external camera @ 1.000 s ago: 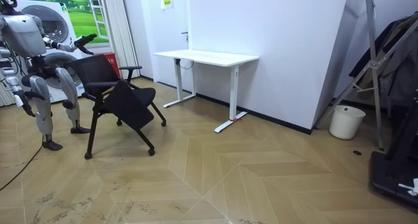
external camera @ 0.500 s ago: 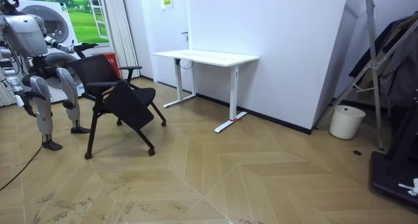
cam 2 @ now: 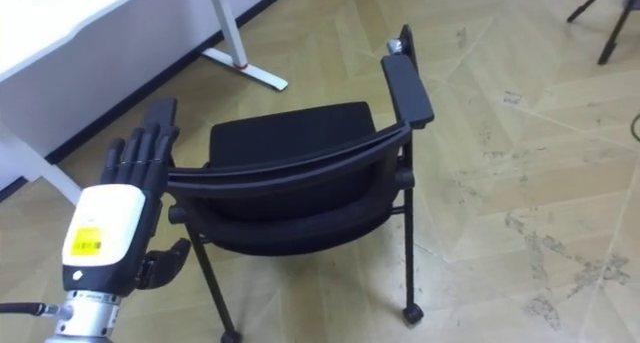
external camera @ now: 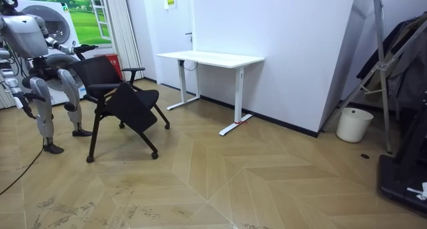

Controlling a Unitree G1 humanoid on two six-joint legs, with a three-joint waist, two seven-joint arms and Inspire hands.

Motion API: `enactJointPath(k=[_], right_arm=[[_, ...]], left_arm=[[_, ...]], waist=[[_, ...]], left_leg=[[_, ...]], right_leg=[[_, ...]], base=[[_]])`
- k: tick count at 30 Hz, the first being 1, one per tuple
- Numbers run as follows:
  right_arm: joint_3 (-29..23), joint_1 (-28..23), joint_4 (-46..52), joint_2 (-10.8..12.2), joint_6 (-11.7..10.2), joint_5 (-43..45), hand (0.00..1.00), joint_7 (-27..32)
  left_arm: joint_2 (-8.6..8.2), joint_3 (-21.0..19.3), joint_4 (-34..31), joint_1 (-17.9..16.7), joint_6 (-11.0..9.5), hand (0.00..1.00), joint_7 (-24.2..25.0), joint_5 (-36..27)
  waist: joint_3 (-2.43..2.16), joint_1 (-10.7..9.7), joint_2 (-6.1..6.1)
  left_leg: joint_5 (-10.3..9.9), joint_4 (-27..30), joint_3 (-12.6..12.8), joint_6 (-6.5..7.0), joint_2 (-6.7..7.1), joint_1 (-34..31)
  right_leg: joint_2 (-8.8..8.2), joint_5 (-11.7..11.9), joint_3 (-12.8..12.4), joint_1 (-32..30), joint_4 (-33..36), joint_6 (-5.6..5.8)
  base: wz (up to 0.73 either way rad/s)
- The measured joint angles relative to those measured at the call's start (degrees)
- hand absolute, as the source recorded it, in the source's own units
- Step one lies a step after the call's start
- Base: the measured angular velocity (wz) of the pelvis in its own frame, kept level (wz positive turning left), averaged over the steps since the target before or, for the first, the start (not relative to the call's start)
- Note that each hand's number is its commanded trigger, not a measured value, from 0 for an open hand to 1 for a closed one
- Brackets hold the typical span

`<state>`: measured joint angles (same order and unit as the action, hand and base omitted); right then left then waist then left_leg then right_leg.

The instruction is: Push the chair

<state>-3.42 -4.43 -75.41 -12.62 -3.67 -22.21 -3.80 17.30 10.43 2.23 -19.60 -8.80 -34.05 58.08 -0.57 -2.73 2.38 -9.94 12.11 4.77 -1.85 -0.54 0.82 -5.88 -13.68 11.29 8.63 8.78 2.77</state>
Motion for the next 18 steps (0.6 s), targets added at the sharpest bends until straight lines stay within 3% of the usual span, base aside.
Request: enactJointPath(k=[3, 7, 18], right_arm=[[-0.1, 0.0, -0.4, 0.0, 0.0, 0.0, 0.00, 0.1], [-0.7, -0.1, -0.5, 0.0, 0.0, 0.0, 0.00, 0.5], [-1.2, -1.1, -0.4, 0.0, -0.1, 0.1, 0.00, 0.1]], left_arm=[[0.00, 0.0, 0.1, 0.0, 0.0, 0.00, 0.0, 0.0], [0.00, 0.0, 0.9, 0.1, 0.0, 0.00, 0.7, 0.0], [0.02, 1.2, 5.7, 2.4, -0.1, 0.00, 2.3, 0.1]], waist=[[0.07, -0.7, 0.07], [0.54, -2.1, 0.39], [0.59, -3.7, 0.52]], left_leg=[[0.0, -0.4, 0.1, 0.00, 0.00, 0.2], [0.0, -0.5, 0.2, 0.00, -0.02, 0.3], [0.0, -0.6, 1.1, 0.00, -0.14, 0.4]], right_leg=[[0.00, 0.2, -0.2, -0.2, 0.0, 0.02], [0.00, 0.2, -0.2, -0.1, 0.0, 0.02], [0.00, 0.2, -1.2, -0.5, 0.0, 0.02]], base=[[-0.08], [-0.01], [-0.03]])
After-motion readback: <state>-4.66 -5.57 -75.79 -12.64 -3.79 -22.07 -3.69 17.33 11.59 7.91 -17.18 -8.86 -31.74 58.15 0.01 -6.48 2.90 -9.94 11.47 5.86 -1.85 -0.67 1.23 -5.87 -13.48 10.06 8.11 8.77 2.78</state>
